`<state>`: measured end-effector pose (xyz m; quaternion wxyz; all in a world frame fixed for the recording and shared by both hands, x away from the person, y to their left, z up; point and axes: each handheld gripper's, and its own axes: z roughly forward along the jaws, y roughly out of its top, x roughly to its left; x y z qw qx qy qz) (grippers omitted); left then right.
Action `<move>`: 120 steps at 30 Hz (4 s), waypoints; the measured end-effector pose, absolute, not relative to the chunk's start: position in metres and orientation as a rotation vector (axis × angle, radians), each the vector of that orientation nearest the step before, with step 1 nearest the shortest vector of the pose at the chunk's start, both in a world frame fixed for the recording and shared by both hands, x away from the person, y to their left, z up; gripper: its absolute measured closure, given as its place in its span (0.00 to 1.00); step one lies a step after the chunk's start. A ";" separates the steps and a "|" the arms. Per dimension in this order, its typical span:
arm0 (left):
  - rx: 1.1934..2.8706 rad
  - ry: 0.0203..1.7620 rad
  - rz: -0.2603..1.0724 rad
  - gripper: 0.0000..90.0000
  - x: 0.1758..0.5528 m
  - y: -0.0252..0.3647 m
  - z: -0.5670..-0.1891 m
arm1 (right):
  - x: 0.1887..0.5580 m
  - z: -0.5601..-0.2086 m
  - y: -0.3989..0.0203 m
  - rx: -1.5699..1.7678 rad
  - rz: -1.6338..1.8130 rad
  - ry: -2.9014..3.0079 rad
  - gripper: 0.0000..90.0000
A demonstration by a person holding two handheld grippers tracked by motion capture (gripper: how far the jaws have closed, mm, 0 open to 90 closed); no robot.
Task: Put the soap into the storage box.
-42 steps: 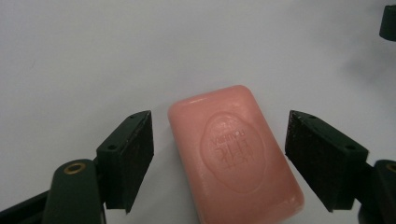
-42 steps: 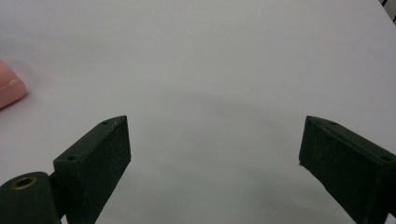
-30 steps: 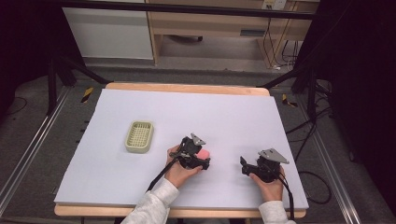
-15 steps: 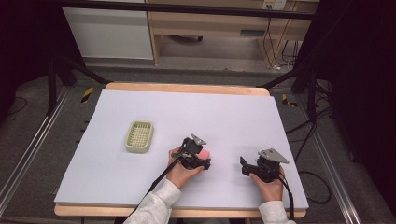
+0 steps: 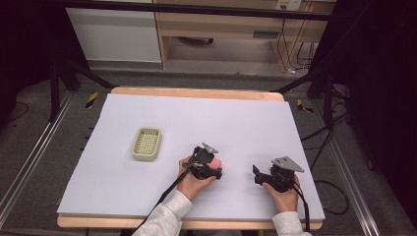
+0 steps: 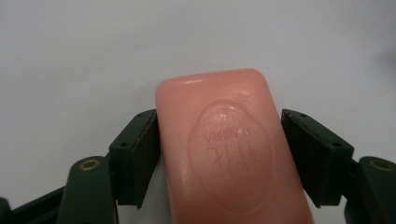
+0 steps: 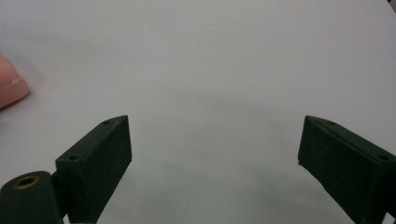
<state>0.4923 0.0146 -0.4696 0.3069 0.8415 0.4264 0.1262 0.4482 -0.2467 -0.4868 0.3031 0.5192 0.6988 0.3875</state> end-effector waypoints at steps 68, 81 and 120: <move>2.166 1.113 0.382 0.41 0.484 0.097 -0.419 | 0.449 -0.487 -0.247 1.381 1.028 1.858 0.11; 2.116 1.175 0.412 0.41 0.488 0.136 -0.414 | 0.450 -0.487 -0.246 1.395 1.019 1.869 0.11; 1.952 1.302 0.456 0.41 0.519 0.196 -0.394 | 0.451 -0.487 -0.245 1.385 1.008 1.885 0.11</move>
